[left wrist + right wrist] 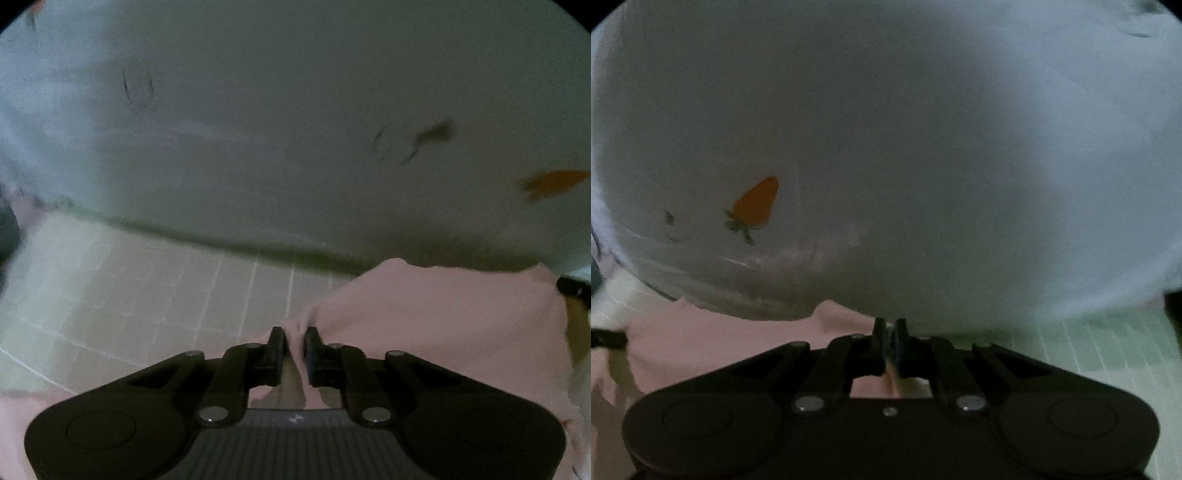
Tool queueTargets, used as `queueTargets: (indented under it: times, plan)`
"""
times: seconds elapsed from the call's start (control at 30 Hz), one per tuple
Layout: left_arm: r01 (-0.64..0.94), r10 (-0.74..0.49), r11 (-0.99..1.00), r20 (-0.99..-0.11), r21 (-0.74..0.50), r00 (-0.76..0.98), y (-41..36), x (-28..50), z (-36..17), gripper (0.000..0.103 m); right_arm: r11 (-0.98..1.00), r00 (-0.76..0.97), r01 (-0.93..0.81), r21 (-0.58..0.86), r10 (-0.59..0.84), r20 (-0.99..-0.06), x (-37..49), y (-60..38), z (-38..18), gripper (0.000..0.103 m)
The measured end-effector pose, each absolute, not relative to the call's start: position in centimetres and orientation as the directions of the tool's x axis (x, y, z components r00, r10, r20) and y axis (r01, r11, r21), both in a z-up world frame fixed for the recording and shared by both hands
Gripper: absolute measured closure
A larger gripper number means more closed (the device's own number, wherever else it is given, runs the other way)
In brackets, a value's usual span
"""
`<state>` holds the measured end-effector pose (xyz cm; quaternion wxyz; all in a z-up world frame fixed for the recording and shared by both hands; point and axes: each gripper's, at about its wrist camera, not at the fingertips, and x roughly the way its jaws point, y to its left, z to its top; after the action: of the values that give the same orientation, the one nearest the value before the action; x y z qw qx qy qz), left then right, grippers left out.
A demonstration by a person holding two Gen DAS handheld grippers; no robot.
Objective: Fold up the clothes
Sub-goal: 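Grasp the shirt with the right gripper while the left gripper holds the hem, then lower the shirt onto the mat and open both grippers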
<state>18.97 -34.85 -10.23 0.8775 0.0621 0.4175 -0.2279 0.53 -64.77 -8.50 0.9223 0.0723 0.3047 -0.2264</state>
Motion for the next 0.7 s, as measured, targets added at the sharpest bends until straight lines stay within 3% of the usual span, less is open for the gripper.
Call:
queueTargets:
  times: [0.07, 0.1, 0.17, 0.2, 0.23, 0.37, 0.5, 0.7]
  plan:
    - [0.421, -0.312, 0.903, -0.8, -0.083, 0.512, -35.1, 19.8, -11.3, 0.078, 0.875, 0.662, 0.481, -0.056, -0.405, -0.631, 3.0, -65.2, -10.2, 0.097]
    - [0.416, -0.31, 0.905, -0.799, -0.083, 0.515, -34.9, 19.7, -11.1, 0.072, 0.865, 0.612, 0.495, -0.08, -0.413, -0.674, 3.9, -65.4, -11.5, 0.09]
    - [0.409, -0.304, 0.91, -0.785, -0.071, 0.539, -34.2, 19.0, -10.4, 0.037, 0.84, 0.586, 0.53, -0.116, -0.461, -0.666, 3.3, -64.9, -11.8, 0.068]
    - [0.404, -0.296, 0.913, -0.775, -0.058, 0.558, -33.7, 18.4, -10.0, 0.03, 0.826, 0.579, 0.548, -0.132, -0.488, -0.654, 2.7, -64.5, -11.7, 0.046]
    - [0.398, -0.288, 0.916, -0.768, -0.047, 0.572, -33.1, 17.8, -9.5, 0.026, 0.818, 0.577, 0.563, -0.119, -0.493, -0.651, 1.4, -64.1, -11.5, 0.033]
    - [0.345, -0.255, 0.937, -0.795, -0.062, 0.551, -29.2, 14.4, -9.2, 0.026, 0.787, 0.584, 0.617, -0.021, -0.475, -0.658, -5.2, -61.9, -10.5, 0.031]
    - [0.288, -0.207, 0.956, -0.833, -0.061, 0.514, -24.7, 9.5, -9.9, 0.024, 0.779, 0.549, 0.626, 0.02, -0.423, -0.721, -12.4, -57.7, -11.3, 0.032]
    - [0.203, -0.165, 0.976, -0.871, -0.077, 0.462, -19.2, 3.4, -10.2, 0.02, 0.782, 0.522, 0.618, 0.079, -0.334, -0.785, -20.9, -52.1, -12.8, 0.045]
